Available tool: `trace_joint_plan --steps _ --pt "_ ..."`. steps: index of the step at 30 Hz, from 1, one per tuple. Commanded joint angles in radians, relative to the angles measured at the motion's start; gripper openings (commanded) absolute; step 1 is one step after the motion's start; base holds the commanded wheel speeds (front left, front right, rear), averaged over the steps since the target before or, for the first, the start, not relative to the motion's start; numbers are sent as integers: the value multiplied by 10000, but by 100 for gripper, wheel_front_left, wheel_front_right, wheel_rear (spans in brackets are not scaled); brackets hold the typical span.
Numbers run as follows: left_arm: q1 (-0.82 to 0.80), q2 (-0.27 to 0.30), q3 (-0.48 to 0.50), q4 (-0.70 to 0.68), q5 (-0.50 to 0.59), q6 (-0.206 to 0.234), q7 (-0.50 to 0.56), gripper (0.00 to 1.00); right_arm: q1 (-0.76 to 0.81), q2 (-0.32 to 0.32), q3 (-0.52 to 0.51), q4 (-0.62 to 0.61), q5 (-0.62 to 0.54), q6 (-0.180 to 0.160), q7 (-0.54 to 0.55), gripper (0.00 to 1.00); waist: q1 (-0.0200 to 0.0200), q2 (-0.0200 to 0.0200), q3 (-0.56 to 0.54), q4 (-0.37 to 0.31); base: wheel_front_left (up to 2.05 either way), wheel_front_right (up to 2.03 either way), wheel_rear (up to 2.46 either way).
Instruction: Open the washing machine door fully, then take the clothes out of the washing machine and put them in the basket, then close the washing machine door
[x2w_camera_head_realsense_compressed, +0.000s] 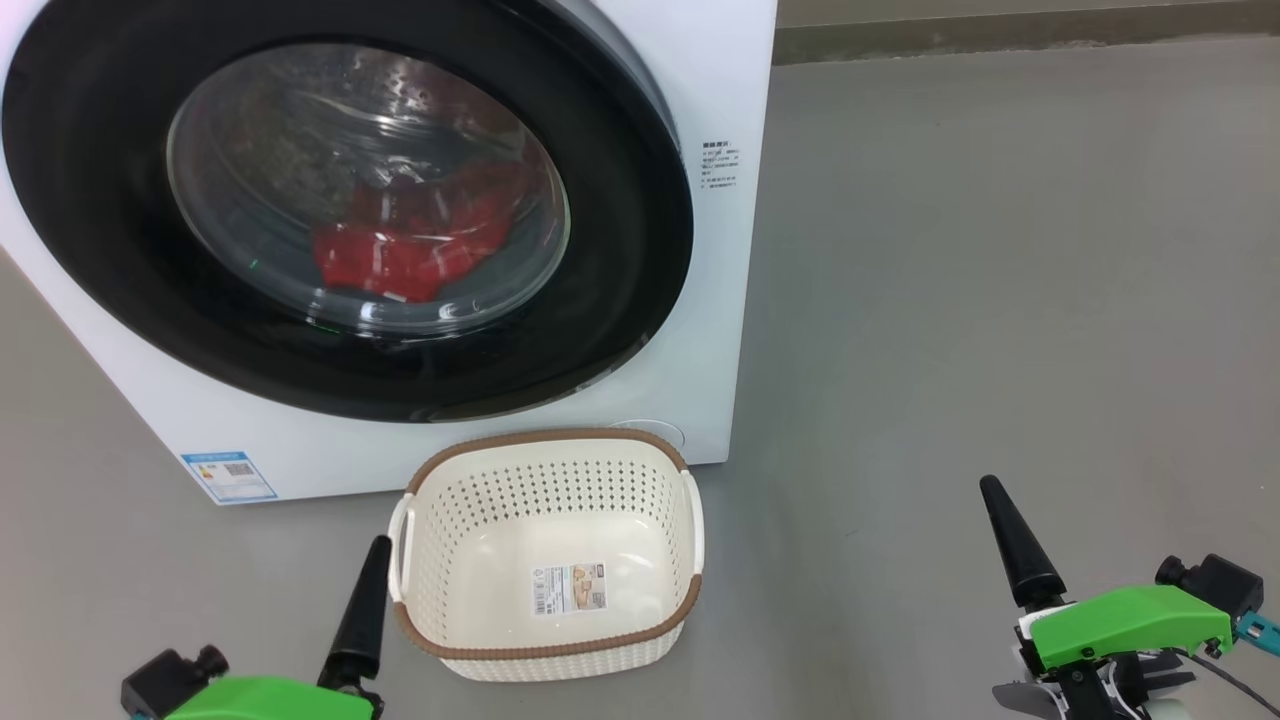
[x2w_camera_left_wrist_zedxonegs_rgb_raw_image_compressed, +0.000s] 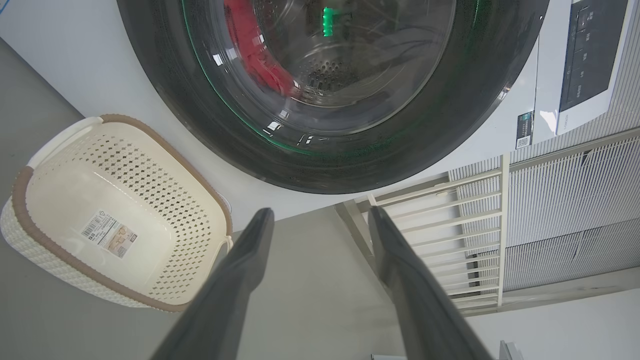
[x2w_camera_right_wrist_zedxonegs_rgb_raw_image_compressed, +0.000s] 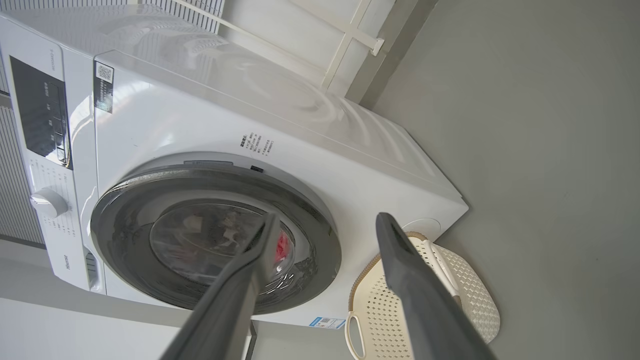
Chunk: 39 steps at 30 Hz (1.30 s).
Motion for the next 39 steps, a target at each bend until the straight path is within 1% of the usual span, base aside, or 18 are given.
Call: trace_joint_plan --steps 1,7,14,15,16,18,19,21,22,26,30,39 --pt "-541 81 89 -301 406 -33 -128 100 -528 -114 113 -224 -252 2 -108 100 -1 0 -1 -2 0 0 0" --pt "-695 68 -13 -308 1260 -37 -300 100 -683 -121 220 -157 -918 3 -283 100 -1 0 5 -6 0 0 0" --pt "-875 61 73 -333 2571 -29 -500 100 -878 -139 338 -89 -1895 3 -487 100 -1 0 14 -20 0 0 0" --pt "-875 61 73 -333 2571 -29 -500 100 -878 -139 338 -89 -1895 3 -487 100 -1 0 14 -20 0 0 0" --pt "-923 62 61 -331 3003 -14 -557 100 -927 -141 368 -74 -2214 3 -546 100 -1 0 9 -27 0 0 0" --pt "-946 62 50 -335 3210 -8 -585 100 -950 -142 380 -68 -2373 3 -575 100 -1 0 7 -30 0 0 0" --pt "-985 62 20 -353 3633 20 -643 100 -991 -136 406 -56 -2661 3 -633 100 -1 0 -1 -36 0 0 0" --pt "-1022 63 -3 -386 4041 65 -700 100 -1034 -130 437 -44 -2924 3 -692 100 -1 0 -3 -42 0 0 0" --pt "-1022 63 -3 -386 4041 65 -700 100 -1034 -130 437 -44 -2924 3 -692 100 -1 0 -3 -42 0 0 0" --pt "-1100 68 -61 -417 4838 139 -813 100 -1132 -136 532 2 -3461 3 -808 100 -1 0 0 -55 0 0 0" --pt "-1179 71 -68 -481 5528 227 -927 100 -1231 -149 535 93 -4081 4 -924 100 -1 0 2 -67 0 0 0" --pt "-1300 79 -6 -490 6800 250 -1185 100 -1490 -170 658 258 -5638 4 -1187 100 -1 0 -15 -108 0 0 0"
